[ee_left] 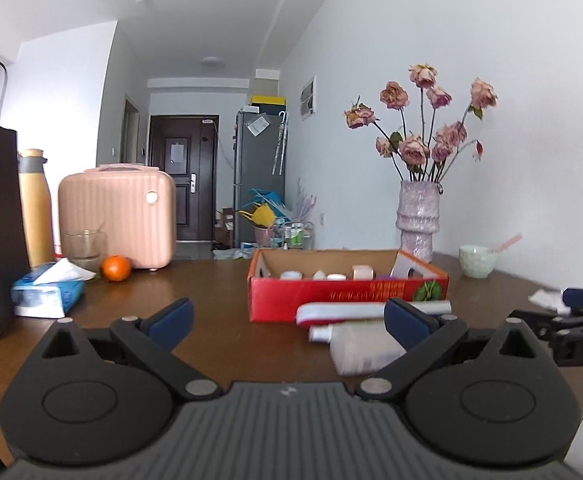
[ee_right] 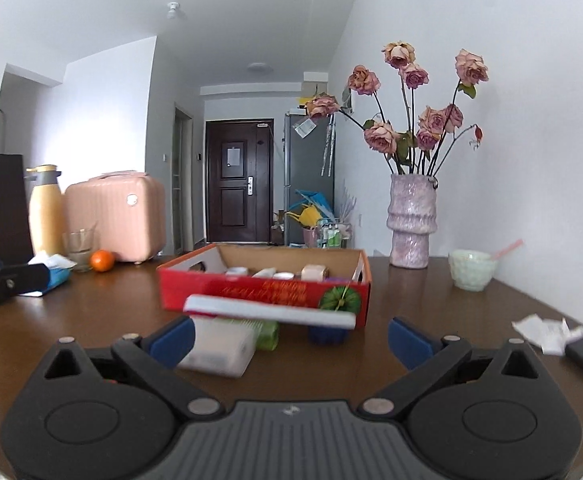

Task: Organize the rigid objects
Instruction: 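Withdraw both tools from the red box toward the table items, then grasp the translucent plastic box with both tools from its two sides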

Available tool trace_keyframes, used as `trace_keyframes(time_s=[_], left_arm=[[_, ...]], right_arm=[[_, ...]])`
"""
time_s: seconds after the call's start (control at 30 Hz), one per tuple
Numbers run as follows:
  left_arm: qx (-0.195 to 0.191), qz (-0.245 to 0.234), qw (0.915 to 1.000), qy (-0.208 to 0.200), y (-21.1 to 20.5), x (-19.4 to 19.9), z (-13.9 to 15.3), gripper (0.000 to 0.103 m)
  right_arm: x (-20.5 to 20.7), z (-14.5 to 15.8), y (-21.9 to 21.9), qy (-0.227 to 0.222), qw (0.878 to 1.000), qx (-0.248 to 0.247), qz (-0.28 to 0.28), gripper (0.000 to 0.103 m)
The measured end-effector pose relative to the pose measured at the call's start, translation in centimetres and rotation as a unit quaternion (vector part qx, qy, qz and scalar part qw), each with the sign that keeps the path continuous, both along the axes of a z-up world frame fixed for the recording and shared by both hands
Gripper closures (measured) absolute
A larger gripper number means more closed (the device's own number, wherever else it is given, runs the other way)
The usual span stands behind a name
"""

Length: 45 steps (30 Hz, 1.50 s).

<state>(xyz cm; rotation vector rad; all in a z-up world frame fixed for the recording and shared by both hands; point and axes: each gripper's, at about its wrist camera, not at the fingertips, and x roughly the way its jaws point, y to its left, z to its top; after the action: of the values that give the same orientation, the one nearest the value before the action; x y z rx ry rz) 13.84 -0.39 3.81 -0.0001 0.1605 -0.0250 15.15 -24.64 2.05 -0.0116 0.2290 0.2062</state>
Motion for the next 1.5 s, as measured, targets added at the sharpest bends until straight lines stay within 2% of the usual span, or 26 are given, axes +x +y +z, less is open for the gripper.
trace_keyframes(time_s=[0.23, 0.37, 0.53, 0.73, 0.97, 1.1, 1.3, 1.4, 1.5], left_arm=[[-0.013, 0.0, 0.9998, 0.013, -0.5, -3.6, -1.1, 0.0], [-0.009, -0.002, 0.9999, 0.013, -0.9, -3.4, -1.1, 0.0], [-0.013, -0.004, 0.9995, 0.029, -0.9, -1.9, -1.3, 0.0], [-0.016, -0.013, 0.9983, 0.054, -0.8, 1.4, -1.6, 0.0], [-0.035, -0.014, 0.9926, 0.115, -0.7, 8.1, -2.1, 0.0], [-0.044, -0.017, 0.9902, 0.131, -0.6, 11.3, -1.9, 0.0], [-0.049, -0.016, 0.9874, 0.15, -0.6, 15.4, -1.9, 0.0], [-0.064, -0.019, 0.9822, 0.175, -0.5, 17.2, -2.3, 0.0], [-0.088, -0.032, 0.9727, 0.212, -0.4, 18.8, -3.0, 0.0]], right_arm=[[-4.0, -1.4, -0.4, 0.011, 1.0, -0.007, -0.002, 0.0], [-3.9, -1.4, -0.6, 0.011, 1.0, -0.01, -0.012, 0.0], [-3.0, -1.8, -1.2, 0.022, 0.999, 0.009, -0.021, 0.0], [-0.5, -2.1, -1.8, 0.047, 0.998, 0.022, -0.028, 0.001], [5.0, -1.9, -2.6, 0.085, 0.995, 0.034, -0.044, 0.003], [8.2, -2.0, -2.8, 0.107, 0.993, 0.031, -0.05, 0.007], [12.3, -1.9, -2.9, 0.121, 0.991, 0.03, -0.047, 0.008], [14.0, -1.9, -2.7, 0.128, 0.991, 0.024, -0.043, 0.008], [15.4, -2.0, -2.2, 0.136, 0.99, 0.018, -0.035, 0.011]])
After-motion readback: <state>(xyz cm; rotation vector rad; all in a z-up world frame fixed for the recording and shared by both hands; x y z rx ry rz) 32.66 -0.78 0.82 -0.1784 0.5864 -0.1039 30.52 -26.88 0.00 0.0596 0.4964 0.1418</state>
